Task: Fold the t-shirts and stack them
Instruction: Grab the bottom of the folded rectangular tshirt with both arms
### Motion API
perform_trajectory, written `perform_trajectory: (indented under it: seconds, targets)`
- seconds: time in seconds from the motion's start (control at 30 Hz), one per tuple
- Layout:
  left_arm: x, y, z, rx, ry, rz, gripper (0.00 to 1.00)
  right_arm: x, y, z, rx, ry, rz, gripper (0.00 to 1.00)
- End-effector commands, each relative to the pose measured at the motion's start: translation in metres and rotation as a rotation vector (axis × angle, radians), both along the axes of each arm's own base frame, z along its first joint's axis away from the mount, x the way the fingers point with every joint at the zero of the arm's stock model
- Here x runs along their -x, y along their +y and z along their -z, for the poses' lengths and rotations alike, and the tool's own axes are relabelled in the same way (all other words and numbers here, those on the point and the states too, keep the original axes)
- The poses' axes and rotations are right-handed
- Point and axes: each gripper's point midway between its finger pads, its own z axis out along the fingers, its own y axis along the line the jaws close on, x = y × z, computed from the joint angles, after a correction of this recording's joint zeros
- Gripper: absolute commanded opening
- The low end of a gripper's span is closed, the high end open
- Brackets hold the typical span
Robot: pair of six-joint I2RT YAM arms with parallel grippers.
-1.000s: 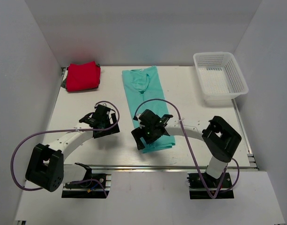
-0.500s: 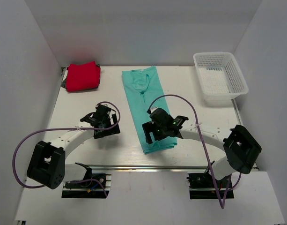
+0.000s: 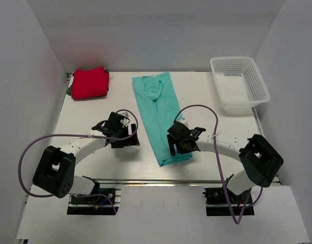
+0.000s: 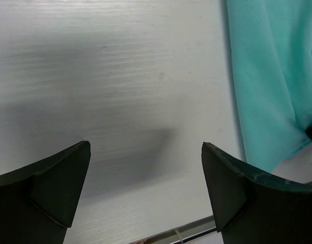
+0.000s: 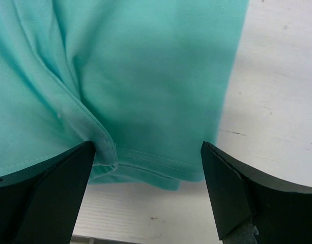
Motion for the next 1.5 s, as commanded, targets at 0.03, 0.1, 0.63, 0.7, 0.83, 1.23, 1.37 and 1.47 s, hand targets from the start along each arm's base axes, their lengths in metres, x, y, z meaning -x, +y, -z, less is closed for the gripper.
perform_trajectory:
  seconds: [0.03, 0.1, 0.63, 0.7, 0.83, 1.23, 1.37, 1.47]
  targets:
    - [-0.006, -0.036, -0.019, 0.111, -0.048, 0.139, 1.00, -0.007, -0.008, 0.005, 0.030, -0.045, 0.041, 0.90]
    - [-0.009, -0.044, -0.027, 0.120, -0.068, 0.157, 1.00, -0.005, -0.007, 0.014, 0.044, -0.027, 0.032, 0.90]
    - [0.034, -0.099, -0.017, 0.106, 0.011, 0.371, 1.00, -0.003, 0.017, -0.042, -0.202, -0.134, -0.102, 0.90]
    - [0.042, -0.104, -0.011, 0.100, 0.035, 0.388, 0.99, 0.001, 0.008, -0.038, -0.203, -0.133, -0.084, 0.90]
    - [0.067, -0.118, 0.003, 0.093, 0.083, 0.433, 0.89, -0.001, -0.007, -0.037, -0.233, -0.134, -0.014, 0.90]
    - [0.087, -0.105, 0.033, -0.069, 0.149, 0.364, 0.35, 0.017, -0.030, 0.016, -0.211, 0.007, 0.059, 0.85]
    - [0.091, -0.113, 0.032, -0.067, 0.163, 0.381, 0.08, 0.026, -0.013, 0.013, -0.297, 0.057, 0.004, 0.74]
    - [0.096, -0.112, 0.028, -0.089, 0.161, 0.382, 0.00, 0.029, -0.011, 0.009, -0.323, 0.060, -0.001, 0.58]
